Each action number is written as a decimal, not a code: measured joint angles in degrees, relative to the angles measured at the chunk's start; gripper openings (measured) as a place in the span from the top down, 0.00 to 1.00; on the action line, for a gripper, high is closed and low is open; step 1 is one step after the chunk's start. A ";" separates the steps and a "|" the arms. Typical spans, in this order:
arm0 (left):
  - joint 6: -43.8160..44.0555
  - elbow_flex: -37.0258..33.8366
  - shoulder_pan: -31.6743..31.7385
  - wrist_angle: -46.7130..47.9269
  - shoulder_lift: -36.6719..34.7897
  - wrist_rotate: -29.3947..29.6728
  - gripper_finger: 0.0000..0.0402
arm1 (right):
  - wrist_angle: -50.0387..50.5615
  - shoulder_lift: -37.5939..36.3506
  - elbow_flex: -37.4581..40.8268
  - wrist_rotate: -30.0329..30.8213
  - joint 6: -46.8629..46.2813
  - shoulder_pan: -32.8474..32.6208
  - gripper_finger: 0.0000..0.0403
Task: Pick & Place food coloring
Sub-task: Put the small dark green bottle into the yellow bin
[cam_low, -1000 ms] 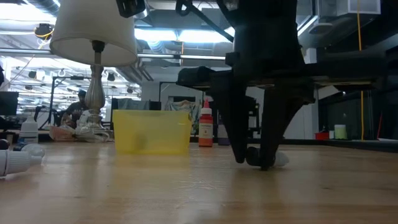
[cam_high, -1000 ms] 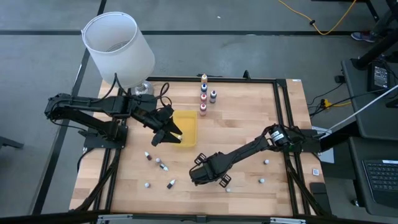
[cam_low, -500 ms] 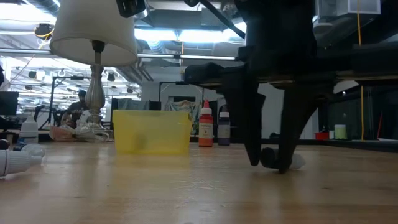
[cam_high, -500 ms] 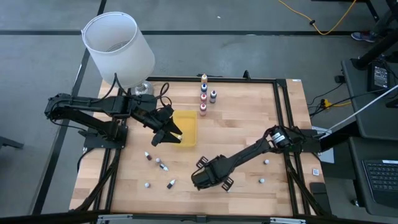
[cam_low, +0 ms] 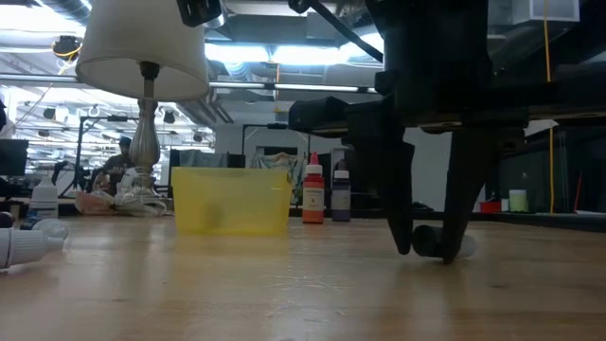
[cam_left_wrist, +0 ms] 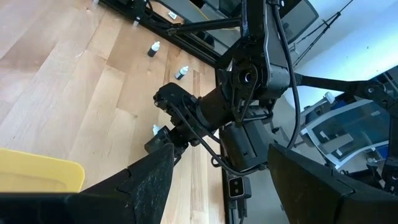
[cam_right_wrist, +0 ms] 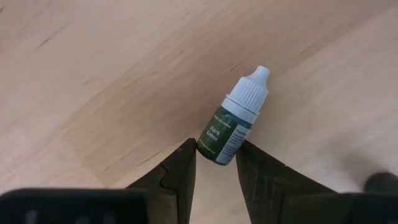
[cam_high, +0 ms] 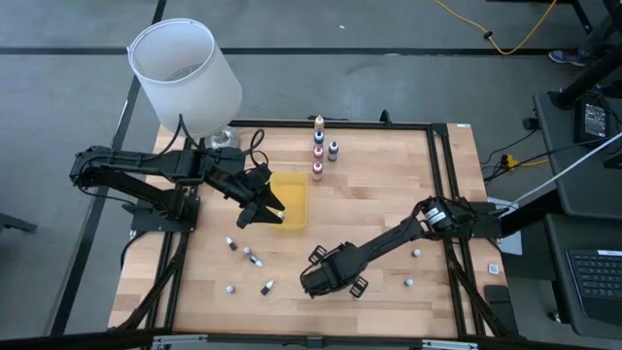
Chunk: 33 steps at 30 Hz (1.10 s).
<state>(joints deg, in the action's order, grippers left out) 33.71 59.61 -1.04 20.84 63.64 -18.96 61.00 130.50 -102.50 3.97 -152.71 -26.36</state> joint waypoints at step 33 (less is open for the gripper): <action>0.02 0.00 0.01 -0.02 0.00 -0.22 0.37 | -3.96 0.00 -0.07 0.90 4.75 -1.03 0.71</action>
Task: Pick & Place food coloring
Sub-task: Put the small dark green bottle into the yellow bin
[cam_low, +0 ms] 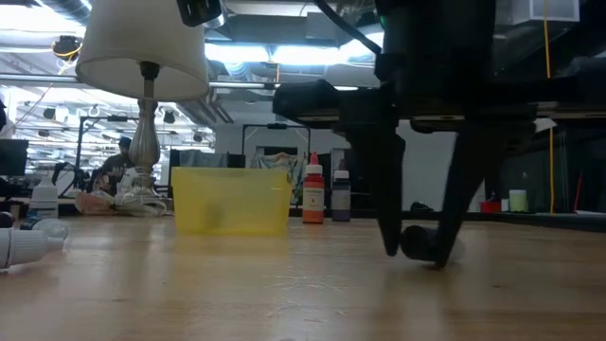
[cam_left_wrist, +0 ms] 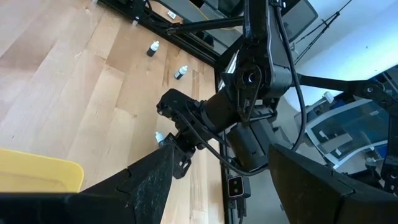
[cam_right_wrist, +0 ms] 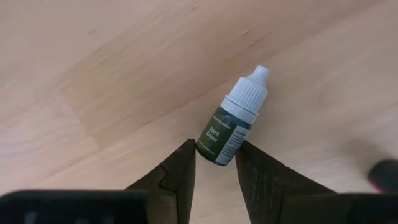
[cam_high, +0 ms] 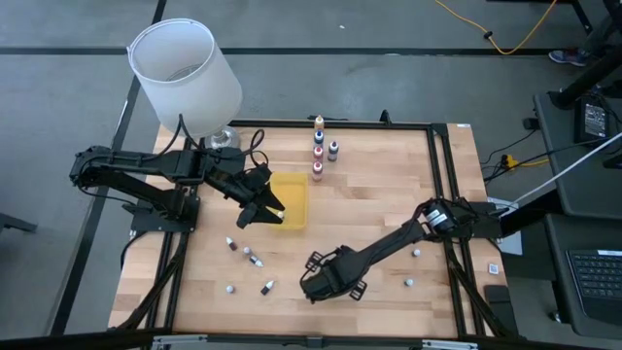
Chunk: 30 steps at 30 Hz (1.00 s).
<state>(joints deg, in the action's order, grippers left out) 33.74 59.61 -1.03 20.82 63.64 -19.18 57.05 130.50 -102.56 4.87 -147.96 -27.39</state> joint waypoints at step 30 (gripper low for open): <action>-0.48 0.00 0.00 0.00 0.00 0.68 0.37 | -0.78 0.00 -0.02 0.05 16.26 -0.05 0.71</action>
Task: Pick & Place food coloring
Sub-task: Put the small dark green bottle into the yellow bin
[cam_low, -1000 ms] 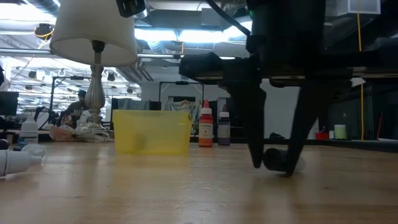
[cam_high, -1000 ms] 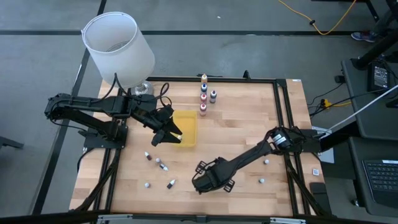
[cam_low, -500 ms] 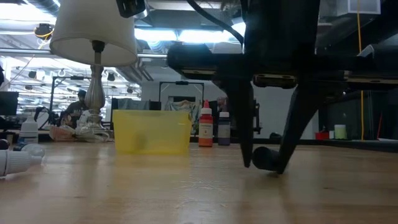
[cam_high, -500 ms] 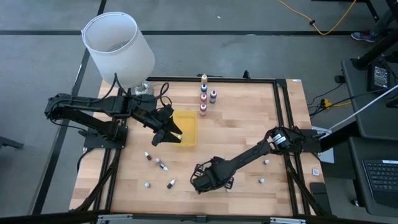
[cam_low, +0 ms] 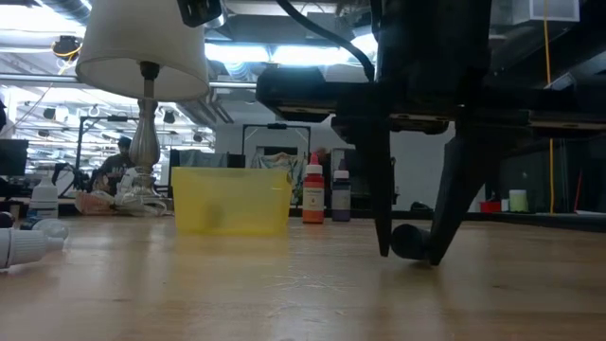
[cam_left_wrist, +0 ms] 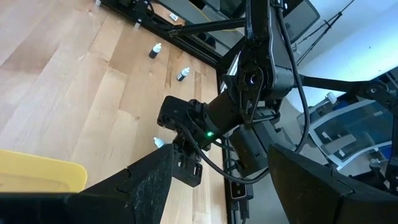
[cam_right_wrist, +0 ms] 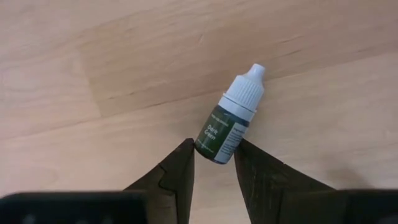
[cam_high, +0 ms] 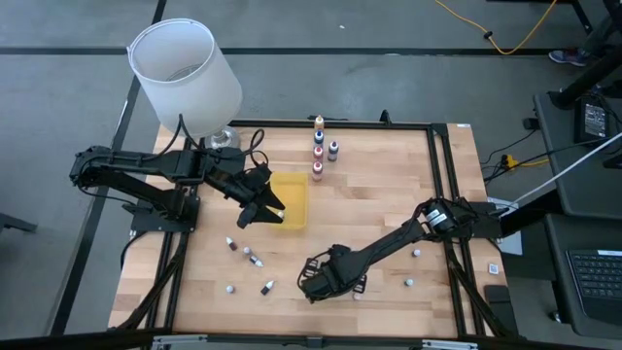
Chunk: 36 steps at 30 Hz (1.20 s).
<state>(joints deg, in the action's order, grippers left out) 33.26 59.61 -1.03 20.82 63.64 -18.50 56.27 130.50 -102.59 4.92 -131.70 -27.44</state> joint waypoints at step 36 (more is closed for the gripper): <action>-1.49 0.00 0.00 0.00 0.00 0.42 0.37 | 5.31 -0.13 -2.16 3.00 5.99 -0.04 0.96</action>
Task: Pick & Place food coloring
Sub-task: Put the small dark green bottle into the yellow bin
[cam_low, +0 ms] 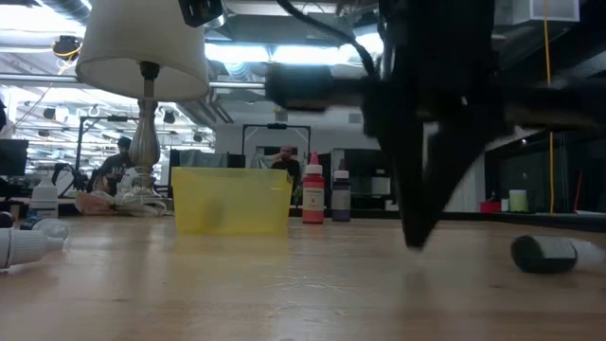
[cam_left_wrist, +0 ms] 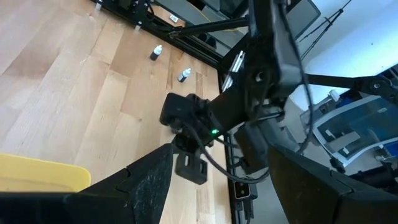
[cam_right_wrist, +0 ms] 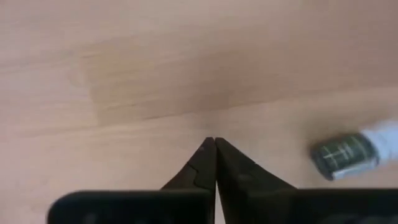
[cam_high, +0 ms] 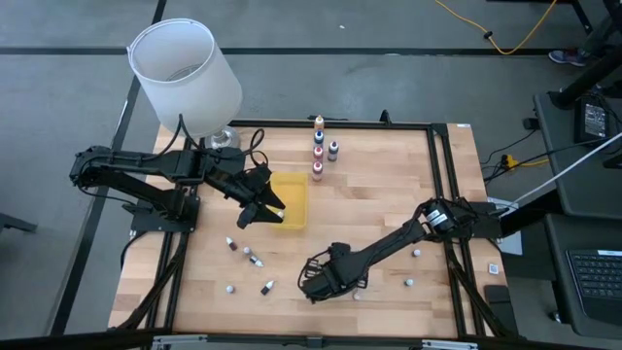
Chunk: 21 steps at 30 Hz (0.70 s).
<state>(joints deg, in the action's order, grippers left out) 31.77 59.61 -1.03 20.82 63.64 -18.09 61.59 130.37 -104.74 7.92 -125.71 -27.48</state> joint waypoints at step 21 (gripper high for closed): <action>-0.45 0.00 -0.01 -0.02 0.00 -4.24 0.37 | 28.41 -0.28 -16.71 -14.44 17.15 1.38 0.53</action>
<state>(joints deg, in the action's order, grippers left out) 31.32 59.61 -1.04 20.80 63.64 -22.33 90.00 130.09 -121.45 -6.52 -108.56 -26.11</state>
